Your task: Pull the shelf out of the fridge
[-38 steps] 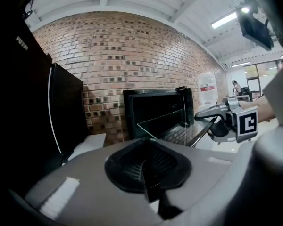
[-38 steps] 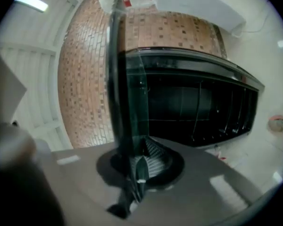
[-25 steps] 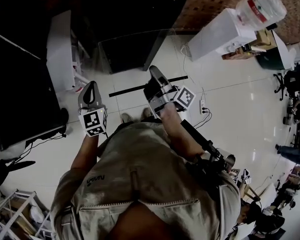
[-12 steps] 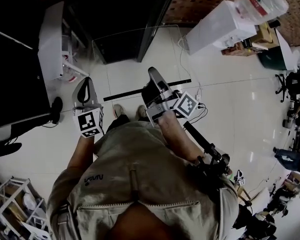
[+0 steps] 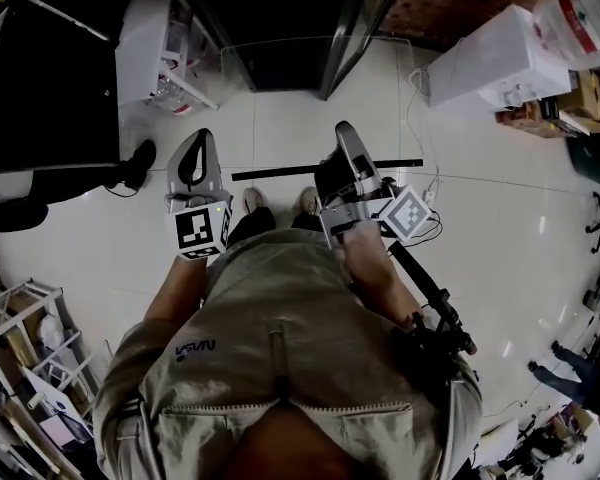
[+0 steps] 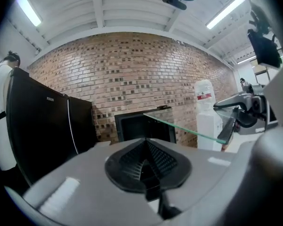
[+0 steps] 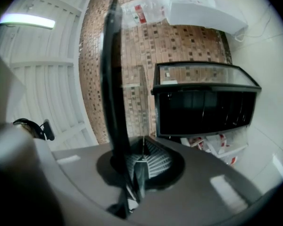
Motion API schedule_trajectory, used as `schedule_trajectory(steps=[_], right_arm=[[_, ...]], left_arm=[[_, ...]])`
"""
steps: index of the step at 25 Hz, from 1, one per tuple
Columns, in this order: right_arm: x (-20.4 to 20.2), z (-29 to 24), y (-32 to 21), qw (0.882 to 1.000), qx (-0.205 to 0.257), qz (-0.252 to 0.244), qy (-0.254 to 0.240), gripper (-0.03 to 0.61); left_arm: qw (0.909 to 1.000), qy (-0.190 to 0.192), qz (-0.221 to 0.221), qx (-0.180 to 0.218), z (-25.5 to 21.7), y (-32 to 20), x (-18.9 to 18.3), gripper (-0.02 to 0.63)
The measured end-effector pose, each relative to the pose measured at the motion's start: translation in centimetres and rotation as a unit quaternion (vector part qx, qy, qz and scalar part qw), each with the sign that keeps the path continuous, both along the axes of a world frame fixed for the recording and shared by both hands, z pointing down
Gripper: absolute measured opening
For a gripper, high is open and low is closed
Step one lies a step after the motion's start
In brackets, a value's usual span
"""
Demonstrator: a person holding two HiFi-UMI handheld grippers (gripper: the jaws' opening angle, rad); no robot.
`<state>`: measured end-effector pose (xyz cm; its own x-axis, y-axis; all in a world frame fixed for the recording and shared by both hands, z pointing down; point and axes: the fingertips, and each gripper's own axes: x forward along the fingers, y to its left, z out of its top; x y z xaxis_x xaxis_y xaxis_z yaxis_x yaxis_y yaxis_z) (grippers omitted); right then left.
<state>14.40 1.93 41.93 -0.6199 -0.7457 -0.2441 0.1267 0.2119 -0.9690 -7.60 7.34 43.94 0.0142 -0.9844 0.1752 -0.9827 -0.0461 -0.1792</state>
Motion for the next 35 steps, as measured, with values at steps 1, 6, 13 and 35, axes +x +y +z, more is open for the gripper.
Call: schedule_trajectory(steps=[1,6,13,35], right_arm=[[-0.1,0.1,0.4,1.000,0.000,0.001,0.003,0.017],[0.0,-0.6,1.7,1.000,0.004,0.013,0.012,0.017],[-1.2,-0.5,3.7,0.999,-0.002,0.036,0.023,0.014],[-2.3,0.7,3.8,0.998,-0.014,0.043,0.031,0.012]], left_arm=[[1.0000,0.001,0.000,0.001,0.0,0.3,-0.2,0.006],[0.9998,0.014,0.001,0.015,-0.6,0.7,-1.0,0.006],[0.9994,0.023,0.018,0.019,-1.1,2.0,-3.3,0.006],[0.9988,0.025,0.037,0.020,-1.2,2.0,-3.8,0.006]])
